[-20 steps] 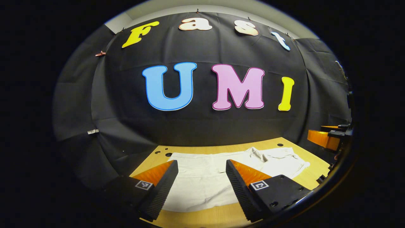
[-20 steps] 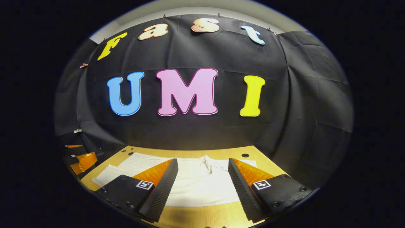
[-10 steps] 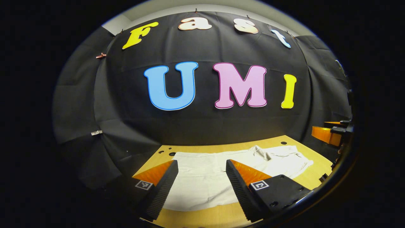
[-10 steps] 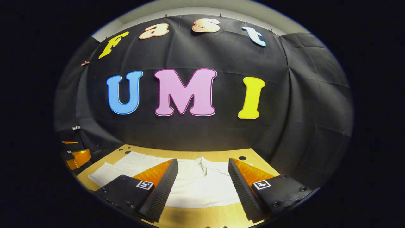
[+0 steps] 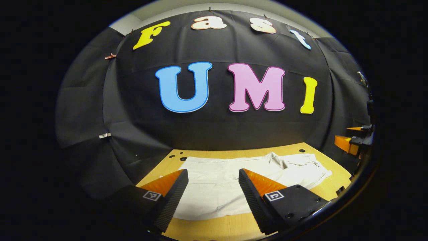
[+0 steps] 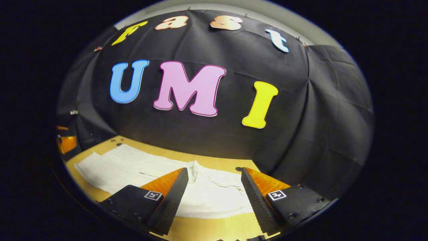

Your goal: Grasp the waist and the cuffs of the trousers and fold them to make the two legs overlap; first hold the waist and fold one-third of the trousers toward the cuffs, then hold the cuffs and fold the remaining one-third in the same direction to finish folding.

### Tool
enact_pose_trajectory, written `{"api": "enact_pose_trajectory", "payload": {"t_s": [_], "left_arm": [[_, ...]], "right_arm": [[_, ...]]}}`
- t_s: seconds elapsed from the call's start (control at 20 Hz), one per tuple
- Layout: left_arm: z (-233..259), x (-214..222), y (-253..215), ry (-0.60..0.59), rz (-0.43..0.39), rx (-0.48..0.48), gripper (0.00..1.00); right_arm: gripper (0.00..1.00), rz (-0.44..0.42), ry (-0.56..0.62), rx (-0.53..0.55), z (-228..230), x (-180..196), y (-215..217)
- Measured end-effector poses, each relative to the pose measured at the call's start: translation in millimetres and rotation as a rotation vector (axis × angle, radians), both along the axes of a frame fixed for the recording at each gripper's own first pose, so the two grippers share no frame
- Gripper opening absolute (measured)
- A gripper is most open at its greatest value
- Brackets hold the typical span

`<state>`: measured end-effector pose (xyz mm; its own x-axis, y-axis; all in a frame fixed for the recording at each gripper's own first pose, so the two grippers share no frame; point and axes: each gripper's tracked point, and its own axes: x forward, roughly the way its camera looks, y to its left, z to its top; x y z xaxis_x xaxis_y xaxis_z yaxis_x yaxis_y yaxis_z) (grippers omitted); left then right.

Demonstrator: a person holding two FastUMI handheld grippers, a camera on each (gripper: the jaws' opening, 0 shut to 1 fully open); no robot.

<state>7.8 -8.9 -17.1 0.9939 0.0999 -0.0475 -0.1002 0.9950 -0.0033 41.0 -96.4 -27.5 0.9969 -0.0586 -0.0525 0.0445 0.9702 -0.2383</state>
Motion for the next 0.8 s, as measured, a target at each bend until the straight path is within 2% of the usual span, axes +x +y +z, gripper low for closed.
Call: {"api": "enact_pose_trajectory", "payload": {"t_s": [0.15,0.25,0.65,0.8], "left_arm": [[-8.9,2.1,-8.1,0.02,0.011,-0.009,0.96],[-15.7,5.1,-16.0,0.033,0.034,-0.018,0.96],[-43.5,1.8,-19.2,0.087,0.097,-0.004,0.96],[-51.4,-1.9,-13.5,0.113,0.129,-0.051,0.96]], "right_arm": [[0.98,0.053,0.015,-0.119,-11.6,7.4,-10.8],[0.98,0.139,0.055,-0.255,-36.5,19.7,-33.0],[0.98,0.298,0.209,-0.566,-111.9,44.7,-96.0],[0.97,0.39,0.27,-0.731,-144.5,44.8,-115.1]]}}
